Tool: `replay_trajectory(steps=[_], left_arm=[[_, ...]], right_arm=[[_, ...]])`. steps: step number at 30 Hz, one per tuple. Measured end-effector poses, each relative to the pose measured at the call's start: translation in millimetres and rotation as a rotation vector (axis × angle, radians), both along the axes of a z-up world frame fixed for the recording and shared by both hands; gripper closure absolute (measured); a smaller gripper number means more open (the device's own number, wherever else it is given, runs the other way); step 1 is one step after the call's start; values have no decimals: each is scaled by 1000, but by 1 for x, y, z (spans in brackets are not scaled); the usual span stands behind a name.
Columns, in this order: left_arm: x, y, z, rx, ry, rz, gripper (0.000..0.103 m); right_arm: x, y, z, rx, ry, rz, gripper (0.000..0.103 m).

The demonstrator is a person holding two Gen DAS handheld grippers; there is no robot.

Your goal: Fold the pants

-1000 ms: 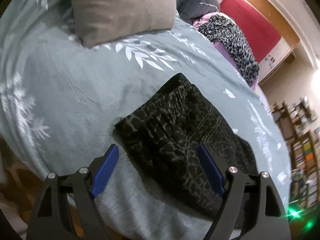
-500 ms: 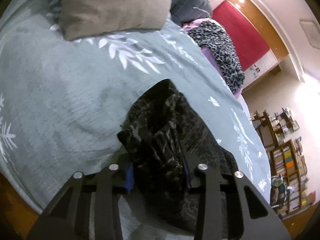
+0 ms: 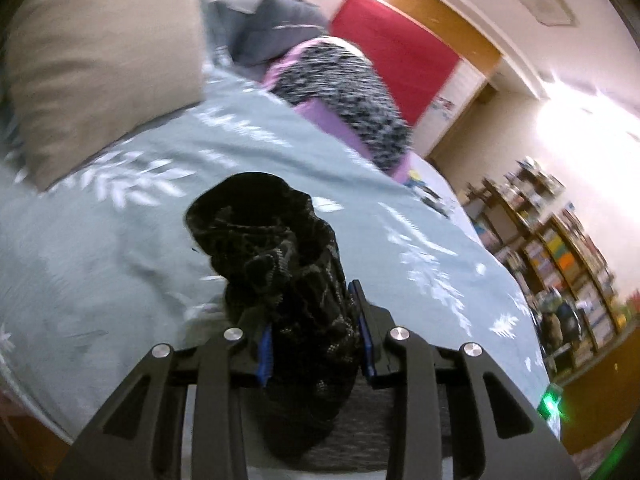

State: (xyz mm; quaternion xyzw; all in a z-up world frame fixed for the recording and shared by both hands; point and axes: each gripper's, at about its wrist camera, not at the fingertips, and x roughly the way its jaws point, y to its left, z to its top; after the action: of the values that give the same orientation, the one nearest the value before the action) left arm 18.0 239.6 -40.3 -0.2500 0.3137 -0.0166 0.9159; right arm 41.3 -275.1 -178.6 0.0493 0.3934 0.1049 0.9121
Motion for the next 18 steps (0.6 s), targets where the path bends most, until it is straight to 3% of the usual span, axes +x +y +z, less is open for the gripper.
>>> replay_trajectory(steps=[8,14,18], left_arm=[[19,-87,25,38,-30,-194,71],[34,-146,32,67,-33,-318,77],[41,-183,28,87,-10,-391,78]], right_arm=[[-14,-13,20,111,-62,-25,23],[-20,-23,15,178,-53,-15,23],[-22,-34,11,295,-16,0,23]])
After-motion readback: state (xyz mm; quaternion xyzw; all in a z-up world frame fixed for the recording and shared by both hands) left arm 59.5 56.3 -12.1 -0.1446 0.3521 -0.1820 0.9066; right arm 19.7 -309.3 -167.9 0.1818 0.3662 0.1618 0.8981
